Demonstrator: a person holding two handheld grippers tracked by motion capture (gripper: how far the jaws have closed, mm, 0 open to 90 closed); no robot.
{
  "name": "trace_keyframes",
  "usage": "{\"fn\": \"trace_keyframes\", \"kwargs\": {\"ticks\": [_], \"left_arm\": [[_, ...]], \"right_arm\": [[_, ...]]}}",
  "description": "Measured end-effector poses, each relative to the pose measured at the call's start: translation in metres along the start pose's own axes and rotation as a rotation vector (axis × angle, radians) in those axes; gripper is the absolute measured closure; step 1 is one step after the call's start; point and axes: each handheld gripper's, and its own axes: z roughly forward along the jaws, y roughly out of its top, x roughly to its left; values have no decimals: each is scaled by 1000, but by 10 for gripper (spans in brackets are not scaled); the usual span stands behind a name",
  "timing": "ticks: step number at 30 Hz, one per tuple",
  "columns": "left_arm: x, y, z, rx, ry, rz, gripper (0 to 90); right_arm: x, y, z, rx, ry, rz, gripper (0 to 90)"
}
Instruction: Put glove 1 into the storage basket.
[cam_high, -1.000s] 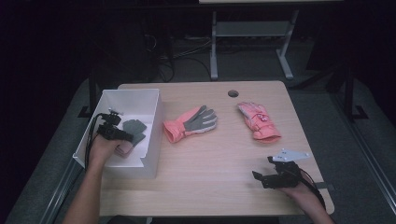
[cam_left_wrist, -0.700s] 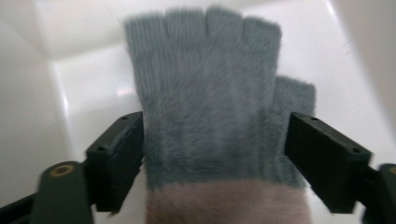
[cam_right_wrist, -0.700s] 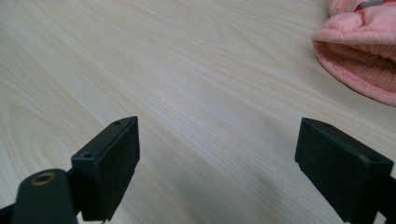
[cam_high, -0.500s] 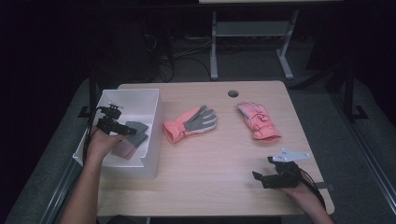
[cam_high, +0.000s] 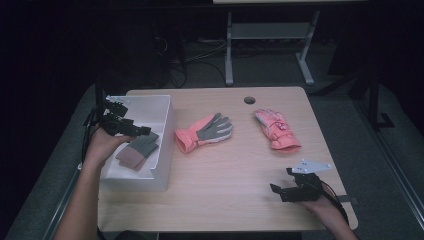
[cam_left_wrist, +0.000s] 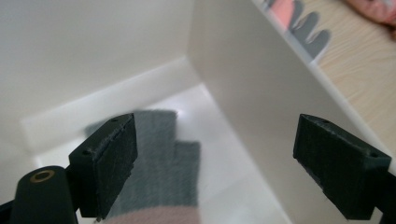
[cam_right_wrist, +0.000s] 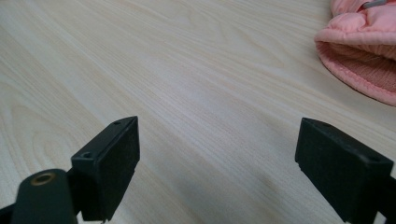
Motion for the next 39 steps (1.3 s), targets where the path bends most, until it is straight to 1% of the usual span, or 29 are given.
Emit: {"fn": "trace_keyframes", "kwargs": {"ticks": [1, 4, 6, 9, 11, 13, 14, 15, 16, 18, 23, 26, 28, 31, 32, 33, 35, 38, 39], "left_arm": [[-4, 2, -1, -12, -5, 3, 133], [-16, 10, -6, -26, -18, 30, 133], [-25, 15, -9, -32, -24, 52, 135], [-41, 23, -13, -53, -36, 87, 137], [-50, 27, -14, -63, -53, 94, 137], [-61, 31, -13, -67, -79, 112, 137], [-67, 33, -12, -68, -91, 121, 137], [-75, 35, -10, -69, -105, 133, 137], [-80, 36, -9, -70, -111, 136, 137], [-92, 38, -5, -65, -123, 154, 137], [-121, 42, 5, -67, -161, 199, 137], [-137, 43, 14, -63, -177, 217, 140], [-148, 43, 22, -58, -190, 232, 141], [-161, 42, 33, -57, -205, 245, 142], [-165, 42, 37, -49, -213, 257, 143], [-165, 42, 37, -49, -213, 257, 146], [-172, 42, 46, -40, -218, 269, 147], [-177, 40, 59, -27, -224, 275, 164], [-179, 39, 65, -19, -224, 285, 184]], "right_arm": [[0, 0, 0, -1, 0, -1, 134], [0, 0, 0, -1, 0, -1, 134], [0, 0, 1, 1, 0, -2, 134], [0, 0, 0, -2, 1, -4, 134], [0, 0, 0, -4, 2, -4, 134], [0, 0, 0, -4, 2, -2, 134], [0, 0, 0, -4, 0, -8, 134], [0, 0, 0, -2, 0, -6, 134], [0, 0, 1, -4, -2, -11, 134], [0, 1, 1, -4, -2, -5, 134], [0, 1, 1, -5, 1, -10, 134], [1, 1, 1, -2, 4, -2, 134], [2, 1, 0, -2, 8, -7, 134], [2, 1, 0, -5, 10, -15, 134], [2, 1, 0, -6, 11, -15, 134], [2, 1, 0, -6, 11, -15, 134], [2, 1, 0, -5, 12, -17, 134], [3, 1, 0, -5, 13, -15, 134], [3, 1, 0, -6, 14, -15, 134]]}}
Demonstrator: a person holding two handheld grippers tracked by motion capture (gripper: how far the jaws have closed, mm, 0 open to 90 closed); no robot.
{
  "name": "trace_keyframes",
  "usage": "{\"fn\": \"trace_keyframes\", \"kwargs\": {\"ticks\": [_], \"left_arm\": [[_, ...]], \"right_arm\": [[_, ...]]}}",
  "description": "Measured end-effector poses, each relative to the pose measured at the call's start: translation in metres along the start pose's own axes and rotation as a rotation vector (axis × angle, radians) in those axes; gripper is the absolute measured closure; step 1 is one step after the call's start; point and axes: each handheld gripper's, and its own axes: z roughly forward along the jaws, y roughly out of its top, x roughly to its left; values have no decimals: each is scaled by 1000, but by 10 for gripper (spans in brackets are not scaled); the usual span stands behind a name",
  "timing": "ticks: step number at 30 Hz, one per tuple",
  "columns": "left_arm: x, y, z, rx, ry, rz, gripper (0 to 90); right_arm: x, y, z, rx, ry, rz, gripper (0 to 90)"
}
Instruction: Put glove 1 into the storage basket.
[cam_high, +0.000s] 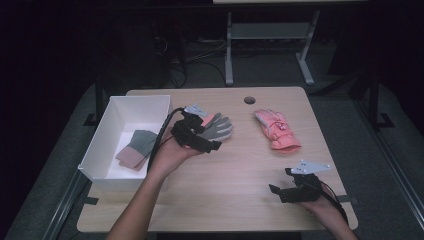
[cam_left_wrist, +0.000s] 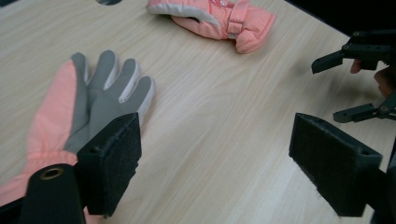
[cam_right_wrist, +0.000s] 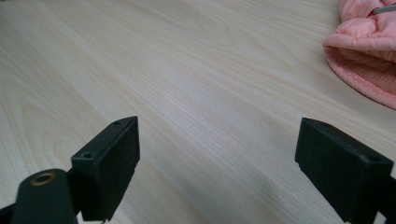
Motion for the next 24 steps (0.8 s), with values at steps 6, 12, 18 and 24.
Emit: {"fn": "trace_keyframes", "kwargs": {"ticks": [6, 12, 18, 24], "left_arm": [[3, -7, 23, 0, 29, -14, 300], [16, -13, 36, 13, 50, -35, 559], [31, -17, 47, 3, 72, -65, 870], [47, -19, 60, 12, 132, -89, 897]], "right_arm": [[1, 0, 0, 1, 4, 1, 134], [1, 0, 0, 4, 7, -6, 134], [1, 0, 1, 1, 11, -5, 134], [2, 0, 1, 0, 13, -7, 134]]}}
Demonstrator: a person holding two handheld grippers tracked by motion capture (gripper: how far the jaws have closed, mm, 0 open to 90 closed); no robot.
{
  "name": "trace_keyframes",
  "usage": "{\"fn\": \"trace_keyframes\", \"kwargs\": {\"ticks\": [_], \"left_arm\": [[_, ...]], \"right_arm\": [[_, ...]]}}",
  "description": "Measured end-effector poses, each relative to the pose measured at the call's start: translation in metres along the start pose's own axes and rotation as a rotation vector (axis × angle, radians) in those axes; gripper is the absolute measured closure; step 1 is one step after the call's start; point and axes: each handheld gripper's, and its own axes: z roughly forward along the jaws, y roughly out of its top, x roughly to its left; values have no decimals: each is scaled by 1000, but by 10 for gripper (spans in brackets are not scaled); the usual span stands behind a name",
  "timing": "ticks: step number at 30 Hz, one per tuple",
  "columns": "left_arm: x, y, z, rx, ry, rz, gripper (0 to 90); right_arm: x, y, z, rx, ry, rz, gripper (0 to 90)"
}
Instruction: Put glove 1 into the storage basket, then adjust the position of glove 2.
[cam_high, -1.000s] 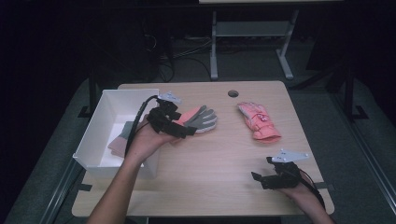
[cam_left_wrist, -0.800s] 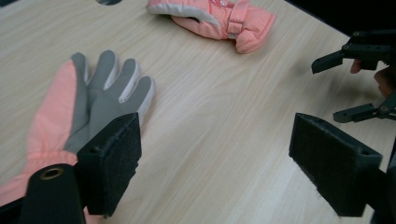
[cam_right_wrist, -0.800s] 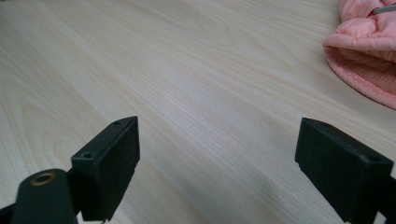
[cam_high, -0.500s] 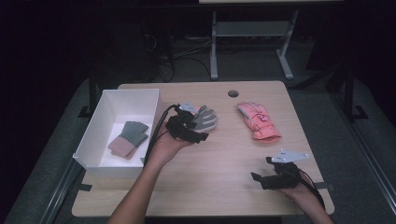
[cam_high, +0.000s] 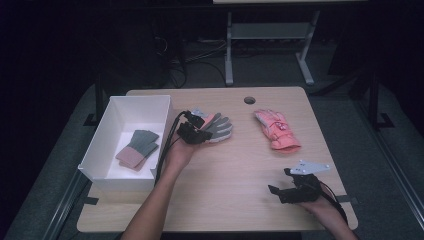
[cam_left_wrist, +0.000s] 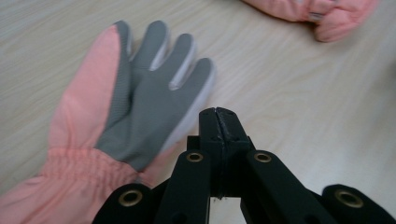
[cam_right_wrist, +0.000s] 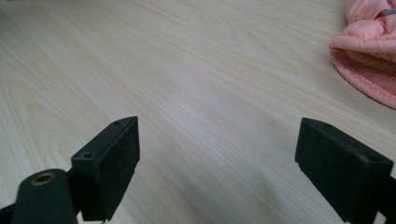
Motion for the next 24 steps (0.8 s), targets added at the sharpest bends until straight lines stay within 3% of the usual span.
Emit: {"fn": "trace_keyframes", "kwargs": {"ticks": [11, 24], "left_arm": [[27, 4, 24, 4, 90, -54, 898], [43, 3, 49, 49, 122, -95, 898]], "right_arm": [[-1, 0, 1, -1, 3, 2, 134], [-3, 0, -1, -4, 9, 0, 134]]}}
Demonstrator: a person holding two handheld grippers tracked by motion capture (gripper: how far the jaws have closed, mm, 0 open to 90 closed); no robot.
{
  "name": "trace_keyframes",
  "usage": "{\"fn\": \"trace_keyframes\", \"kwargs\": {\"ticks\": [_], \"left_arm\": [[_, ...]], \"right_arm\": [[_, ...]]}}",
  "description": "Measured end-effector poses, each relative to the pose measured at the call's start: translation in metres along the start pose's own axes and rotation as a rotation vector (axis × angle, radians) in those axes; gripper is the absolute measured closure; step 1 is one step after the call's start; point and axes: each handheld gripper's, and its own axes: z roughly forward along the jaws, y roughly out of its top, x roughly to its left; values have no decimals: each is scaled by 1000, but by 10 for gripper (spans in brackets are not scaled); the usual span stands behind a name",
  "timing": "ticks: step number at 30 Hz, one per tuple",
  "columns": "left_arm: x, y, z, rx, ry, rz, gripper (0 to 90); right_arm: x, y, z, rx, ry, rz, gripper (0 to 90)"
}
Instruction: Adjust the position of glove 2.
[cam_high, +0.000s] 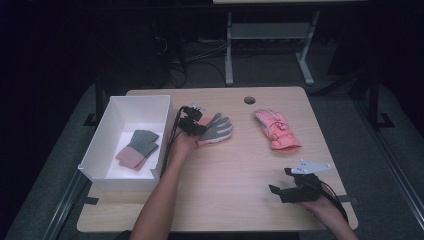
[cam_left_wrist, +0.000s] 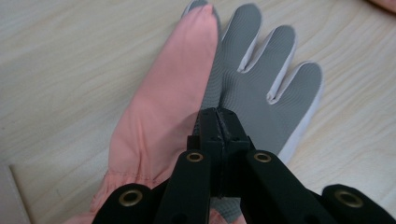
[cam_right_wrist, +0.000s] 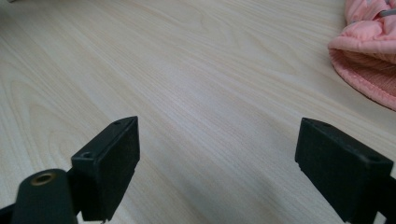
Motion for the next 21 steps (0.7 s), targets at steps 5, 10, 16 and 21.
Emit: {"fn": "trace_keyframes", "kwargs": {"ticks": [5, 10, 16, 21], "left_arm": [[1, -4, 6, 19, -21, -3, 898], [-7, -3, 6, 27, -69, 4, 899], [-27, -1, 7, 48, -146, 49, 899], [-47, -2, 9, 50, -211, 68, 899]], "right_arm": [[1, 0, 0, 5, 0, 3, 134], [1, 0, 1, 5, 0, 3, 134], [1, 0, 1, 5, 1, 0, 134], [0, 0, 0, 5, 2, 1, 135]]}}
